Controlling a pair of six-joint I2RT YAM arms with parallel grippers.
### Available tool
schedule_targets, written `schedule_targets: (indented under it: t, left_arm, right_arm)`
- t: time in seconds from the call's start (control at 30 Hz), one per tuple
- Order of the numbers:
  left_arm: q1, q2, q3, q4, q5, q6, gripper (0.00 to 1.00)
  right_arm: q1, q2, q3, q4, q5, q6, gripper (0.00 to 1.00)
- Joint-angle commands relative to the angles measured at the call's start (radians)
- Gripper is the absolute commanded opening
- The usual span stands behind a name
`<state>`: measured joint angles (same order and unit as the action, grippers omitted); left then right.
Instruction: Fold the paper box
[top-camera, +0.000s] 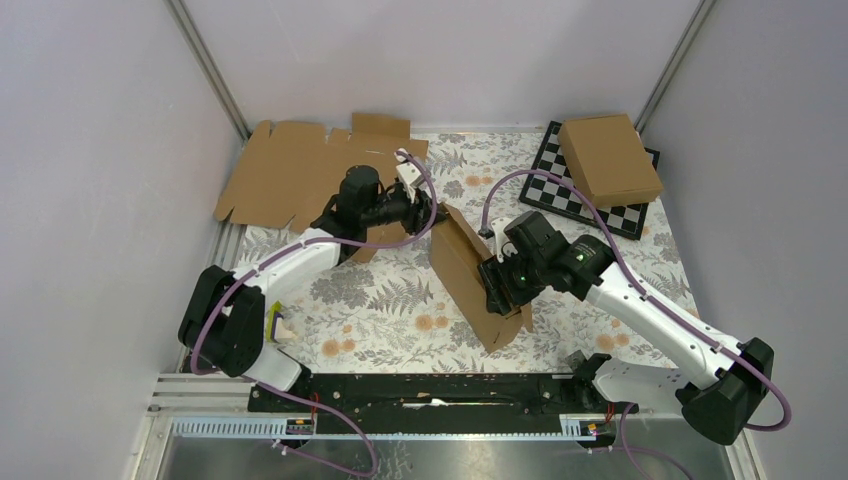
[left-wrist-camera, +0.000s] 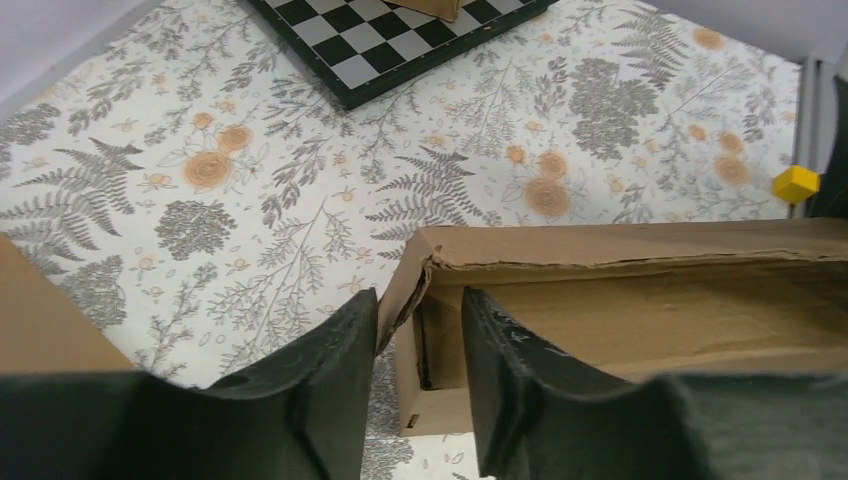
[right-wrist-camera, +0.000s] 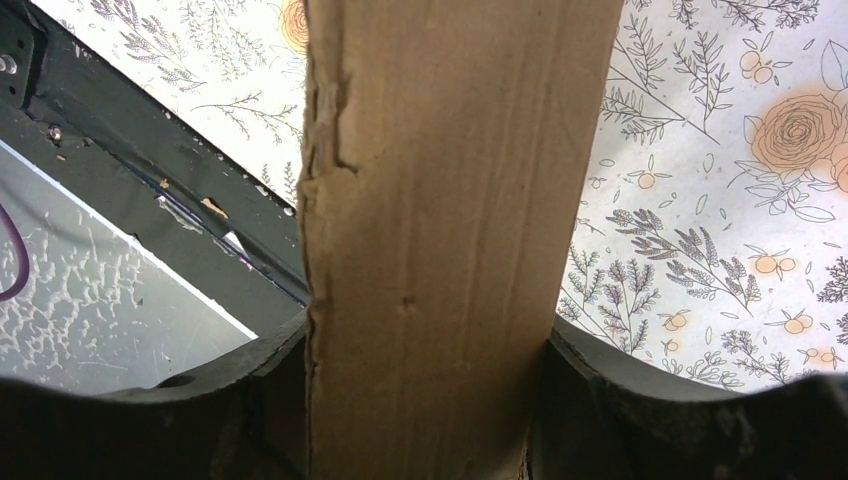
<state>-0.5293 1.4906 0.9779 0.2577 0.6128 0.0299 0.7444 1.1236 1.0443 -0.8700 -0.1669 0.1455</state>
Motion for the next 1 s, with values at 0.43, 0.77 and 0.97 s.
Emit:
schedule_targets:
  t: [0.43,0.77,0.97]
  left_arm:
    - [-0.006,0.080,0.129,-0.017,-0.018,0.085,0.33]
    - [-0.006,0.065,0.133,-0.066,-0.095,0.093,0.41]
    - [-0.006,0.051,0.136,-0.072,-0.140,0.074,0.25]
  right_arm:
    - [0.006,0.003,0.033,0.014,-0.034,-0.018,0.51]
    - [0.007,0.007,0.031,0.016,-0.028,-0.020,0.50]
    - [0.006,0.011,0.030,0.018,-0.027,-0.018,0.50]
